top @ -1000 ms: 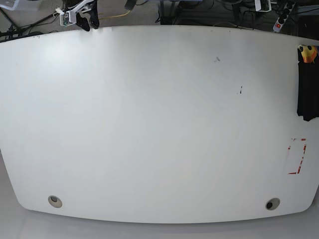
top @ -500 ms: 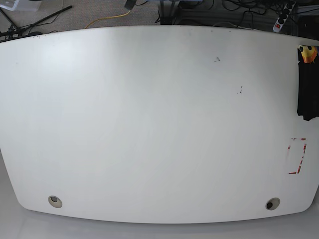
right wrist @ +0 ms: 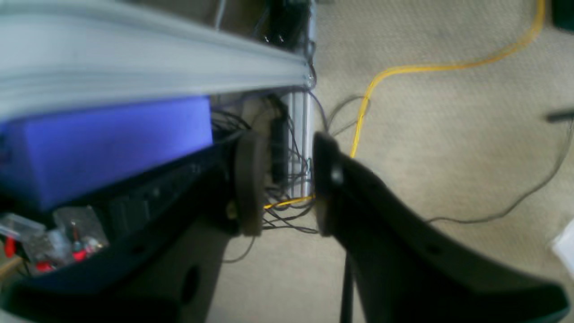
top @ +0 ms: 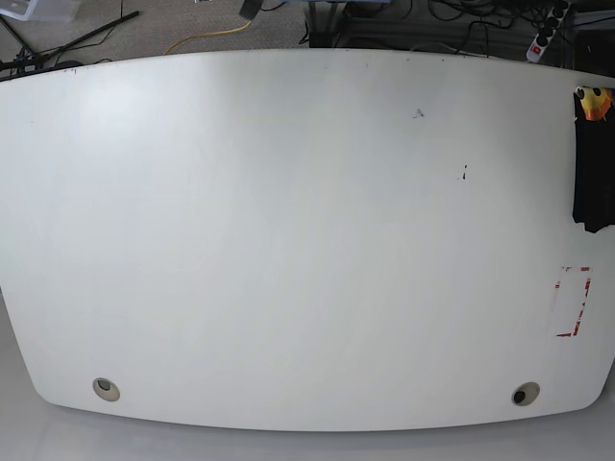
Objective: Fold the T-shirt properly
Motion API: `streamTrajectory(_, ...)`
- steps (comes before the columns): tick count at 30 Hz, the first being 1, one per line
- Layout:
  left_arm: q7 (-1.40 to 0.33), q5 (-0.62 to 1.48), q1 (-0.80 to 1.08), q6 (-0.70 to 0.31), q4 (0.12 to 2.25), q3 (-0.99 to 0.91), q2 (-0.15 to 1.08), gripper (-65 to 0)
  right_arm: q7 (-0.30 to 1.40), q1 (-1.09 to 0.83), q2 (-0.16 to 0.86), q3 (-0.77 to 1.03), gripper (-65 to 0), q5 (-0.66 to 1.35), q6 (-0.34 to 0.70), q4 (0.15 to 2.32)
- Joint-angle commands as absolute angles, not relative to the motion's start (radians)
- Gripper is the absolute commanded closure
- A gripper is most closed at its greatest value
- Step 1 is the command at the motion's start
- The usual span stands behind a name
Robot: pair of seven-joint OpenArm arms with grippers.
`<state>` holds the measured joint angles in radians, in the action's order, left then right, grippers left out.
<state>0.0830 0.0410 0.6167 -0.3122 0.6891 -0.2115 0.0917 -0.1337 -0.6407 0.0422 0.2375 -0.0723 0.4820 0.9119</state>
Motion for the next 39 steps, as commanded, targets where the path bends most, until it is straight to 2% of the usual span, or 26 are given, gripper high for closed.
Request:
streamTrajectory(1,0.094,-0.018,0.542,-0.312,0.564,-0.217,0.094,-38.8,-0.134,-0.587,0.048,0.231,-16.5,-0.11,0.432,0.817)
streamTrajectory(6,0.094,-0.084,0.409,-0.3,0.387,-0.216,0.094,-38.8,-0.136,-0.435,0.074,0.231,-16.5,-0.156,0.361,0.59)
streamTrajectory(9,0.094,-0.122,0.338,-0.24,0.312,-0.205,0.094,-38.8,-0.136,-0.354,0.085,0.231,-16.5,-0.154,0.348,0.479)
streamTrajectory(16,0.091,-0.17,0.211,-0.117,0.185,-0.199,0.093,-38.8,-0.131,-0.248,0.088,0.229,-16.6,-0.159,0.326,0.374)
streamTrajectory(27,0.09,-0.17,0.116,-0.022,0.094,-0.199,0.087,-38.8,-0.131,-0.193,0.113,0.228,-17.1,-0.159,0.306,0.331)
streamTrajectory(39,0.097,-0.168,0.113,-0.024,0.094,-0.199,0.085,-38.8,-0.133,-0.193,0.111,0.228,-17.1,-0.159,0.306,0.331)
